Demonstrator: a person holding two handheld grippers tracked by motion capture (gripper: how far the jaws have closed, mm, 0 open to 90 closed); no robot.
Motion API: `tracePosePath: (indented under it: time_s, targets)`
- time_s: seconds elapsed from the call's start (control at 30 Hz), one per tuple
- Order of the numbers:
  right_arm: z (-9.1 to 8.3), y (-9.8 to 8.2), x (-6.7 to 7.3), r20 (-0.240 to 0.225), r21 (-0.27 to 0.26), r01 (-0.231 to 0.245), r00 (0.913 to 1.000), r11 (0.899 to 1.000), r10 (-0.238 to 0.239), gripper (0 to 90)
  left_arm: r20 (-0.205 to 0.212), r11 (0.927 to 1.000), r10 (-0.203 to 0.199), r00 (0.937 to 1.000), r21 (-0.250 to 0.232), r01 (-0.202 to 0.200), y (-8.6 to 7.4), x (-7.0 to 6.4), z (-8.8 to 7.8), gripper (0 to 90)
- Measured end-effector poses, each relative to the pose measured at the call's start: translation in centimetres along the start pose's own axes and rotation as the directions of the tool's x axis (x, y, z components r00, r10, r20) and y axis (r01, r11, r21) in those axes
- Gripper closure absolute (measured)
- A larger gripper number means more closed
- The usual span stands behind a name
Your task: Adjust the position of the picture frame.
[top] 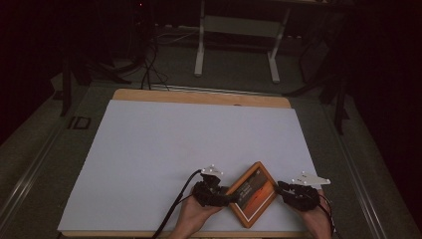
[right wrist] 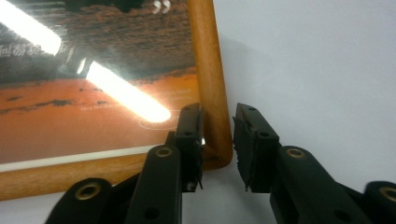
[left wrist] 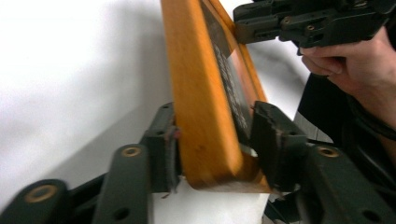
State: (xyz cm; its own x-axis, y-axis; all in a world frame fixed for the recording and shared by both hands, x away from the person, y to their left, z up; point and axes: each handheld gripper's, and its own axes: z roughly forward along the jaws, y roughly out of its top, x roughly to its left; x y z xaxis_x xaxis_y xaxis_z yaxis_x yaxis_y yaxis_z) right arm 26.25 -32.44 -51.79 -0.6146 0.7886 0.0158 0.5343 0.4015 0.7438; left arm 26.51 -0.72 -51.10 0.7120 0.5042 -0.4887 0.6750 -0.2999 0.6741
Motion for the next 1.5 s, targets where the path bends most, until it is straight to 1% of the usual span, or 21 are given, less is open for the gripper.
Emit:
tracePosePath:
  time_s: [0.1,0.17,0.2,0.23,0.47,0.6,0.63,0.67,0.73,0.9,1.0,1.03,1.07,1.1,1.2,1.23,1.3,1.4,1.43,1.47,1.5]
  targets:
    - [-0.2,-0.1,-0.3,-0.013,-0.004,-0.018,0.9998,1.000,0.017,68.8,0.007,0.9998,-0.004,1.0000,0.020,0.004,0.3,-0.2,0.0,59.9]
    - [-0.2,-0.2,-0.4,-0.015,-0.004,-0.022,0.9996,1.000,0.022,68.7,0.037,0.9993,-0.032,0.9988,0.022,0.031,0.5,0.1,-0.1,61.8]
    - [-0.2,-0.2,-0.4,-0.015,-0.003,-0.021,0.9997,1.000,0.021,68.7,0.037,0.9993,-0.032,0.9988,0.022,0.031,0.5,0.1,-0.1,63.1]
    - [-0.2,-0.2,-0.4,-0.016,-0.004,-0.023,0.9996,1.000,0.023,68.5,0.054,0.9989,-0.037,0.9979,0.030,0.035,0.7,0.3,-0.1,63.7]
    - [-0.6,-0.1,-0.6,-0.032,-0.026,-0.036,0.9989,0.999,0.035,66.7,0.040,0.9994,-0.014,0.9991,0.031,0.013,1.8,-0.2,-0.1,66.8]
    - [-1.2,0.0,-0.8,-0.056,-0.078,-0.054,0.9972,0.996,0.049,64.6,0.012,0.9989,0.047,0.9988,0.001,-0.047,3.1,-0.9,0.0,68.9]
    - [-1.3,0.0,-0.8,-0.054,-0.079,-0.054,0.9973,0.995,0.050,64.0,0.004,0.9981,0.062,0.9981,0.003,-0.062,3.3,-1.1,0.0,69.0]
    - [-1.3,0.0,-0.8,-0.054,-0.082,-0.053,0.9974,0.995,0.048,63.7,0.004,0.9981,0.062,0.9981,0.003,-0.062,3.3,-1.1,0.0,69.0]
    - [-1.4,0.0,-0.8,-0.060,-0.090,-0.057,0.9969,0.994,0.052,62.7,-0.002,0.9957,0.093,0.9957,-0.004,-0.093,3.9,-1.5,-0.1,69.1]
    - [-1.6,0.2,-0.7,-0.057,-0.101,-0.051,0.9973,0.994,0.046,60.8,-0.003,0.9922,0.120,0.9928,-0.036,-0.120,4.7,-1.9,-0.2,69.3]
    - [-1.5,0.3,-0.6,-0.049,-0.099,-0.048,0.9978,0.994,0.044,60.6,-0.030,0.9873,0.154,0.9877,-0.036,-0.155,5.3,-2.2,-0.6,69.3]
    - [-1.3,0.3,-0.5,-0.048,-0.092,-0.045,0.9980,0.995,0.040,60.5,-0.030,0.9873,0.154,0.9877,-0.036,-0.155,5.3,-2.2,-0.6,69.3]
    - [-1.3,0.3,-0.5,-0.048,-0.092,-0.045,0.9980,0.995,0.040,60.5,-0.037,0.9859,0.163,0.9860,-0.035,-0.164,5.5,-2.3,-0.8,69.3]
    - [-1.2,0.4,-0.4,-0.048,-0.086,-0.038,0.9983,0.996,0.033,60.2,-0.060,0.9830,0.179,0.9821,-0.032,-0.181,6.0,-2.3,-1.2,69.4]
    - [-1.0,0.5,-0.2,-0.052,-0.088,-0.029,0.9984,0.996,0.024,60.0,-0.093,0.9775,0.205,0.9743,-0.030,-0.209,6.9,-2.2,-2.0,69.5]
    - [-1.0,0.6,-0.2,-0.053,-0.089,-0.024,0.9984,0.996,0.019,60.0,-0.098,0.9759,0.212,0.9724,-0.033,-0.216,7.2,-2.1,-2.3,69.5]
    - [-1.1,0.7,-0.1,-0.053,-0.097,-0.022,0.9985,0.995,0.017,59.6,-0.102,0.9746,0.216,0.9711,-0.039,-0.221,7.6,-2.0,-3.0,69.5]
    - [-1.2,1.0,0.0,-0.055,-0.110,-0.016,0.9984,0.994,0.010,59.0,-0.111,0.9696,0.235,0.9657,-0.044,-0.241,8.2,-1.8,-4.1,69.5]
    - [-1.4,1.3,0.1,-0.060,-0.118,-0.006,0.9982,0.993,-0.002,58.8,-0.113,0.9682,0.241,0.9641,-0.041,-0.247,8.4,-1.8,-4.4,69.5]
    - [-1.4,1.5,0.2,-0.064,-0.127,-0.003,0.9980,0.992,-0.005,58.7,-0.113,0.9682,0.241,0.9641,-0.041,-0.247,8.4,-1.8,-4.4,69.5]
    - [-1.5,1.8,0.3,-0.065,-0.134,0.007,0.9977,0.991,-0.016,58.3,-0.123,0.9616,0.266,0.9560,-0.034,-0.272,8.8,-1.7,-5.1,69.5]
